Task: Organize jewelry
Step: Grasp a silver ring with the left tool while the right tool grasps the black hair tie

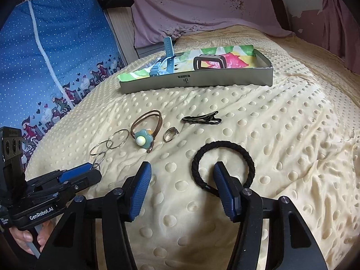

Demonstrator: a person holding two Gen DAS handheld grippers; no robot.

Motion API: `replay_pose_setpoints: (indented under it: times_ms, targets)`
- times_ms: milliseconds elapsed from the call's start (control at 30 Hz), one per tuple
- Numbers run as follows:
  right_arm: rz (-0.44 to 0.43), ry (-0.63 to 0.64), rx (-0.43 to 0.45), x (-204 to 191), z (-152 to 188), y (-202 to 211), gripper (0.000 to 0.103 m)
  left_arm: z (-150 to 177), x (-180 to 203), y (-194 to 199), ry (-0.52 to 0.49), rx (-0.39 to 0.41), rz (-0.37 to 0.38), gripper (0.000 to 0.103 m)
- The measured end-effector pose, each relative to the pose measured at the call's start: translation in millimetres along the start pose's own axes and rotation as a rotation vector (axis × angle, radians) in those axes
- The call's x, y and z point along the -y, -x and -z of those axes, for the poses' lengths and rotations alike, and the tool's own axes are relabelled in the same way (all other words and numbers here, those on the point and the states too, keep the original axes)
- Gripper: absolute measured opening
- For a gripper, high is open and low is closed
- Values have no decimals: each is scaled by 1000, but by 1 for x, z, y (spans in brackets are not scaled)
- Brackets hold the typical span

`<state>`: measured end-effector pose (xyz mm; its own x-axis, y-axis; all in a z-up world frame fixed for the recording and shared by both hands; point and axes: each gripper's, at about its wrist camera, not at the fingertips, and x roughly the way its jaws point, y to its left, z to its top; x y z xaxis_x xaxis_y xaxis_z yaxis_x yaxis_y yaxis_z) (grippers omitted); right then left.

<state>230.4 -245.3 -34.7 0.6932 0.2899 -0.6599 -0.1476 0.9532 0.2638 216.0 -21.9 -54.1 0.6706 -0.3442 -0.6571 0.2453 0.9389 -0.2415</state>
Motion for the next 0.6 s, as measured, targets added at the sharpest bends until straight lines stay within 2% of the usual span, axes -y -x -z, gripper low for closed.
replay_pose_setpoints:
  times_ms: [167,300,333,467,600]
  targets:
    - [-28,-3,-7,1,0,-2,43,0,2,-2,-4,-10,21,26]
    - [-59,18,-7,-3,1,-2,40,-1,3,-6,-8,-30,48,13]
    - [-65,27,-8,-4,2,-2,39,-1,4,-8,-11,-36,47,13]
    - [-72,35,-11,-7,2,-3,28,-1,6,-10,-19,-45,43,9]
    - [-77,33,-12,-7,2,-3,24,0,7,-10,-24,-46,52,5]
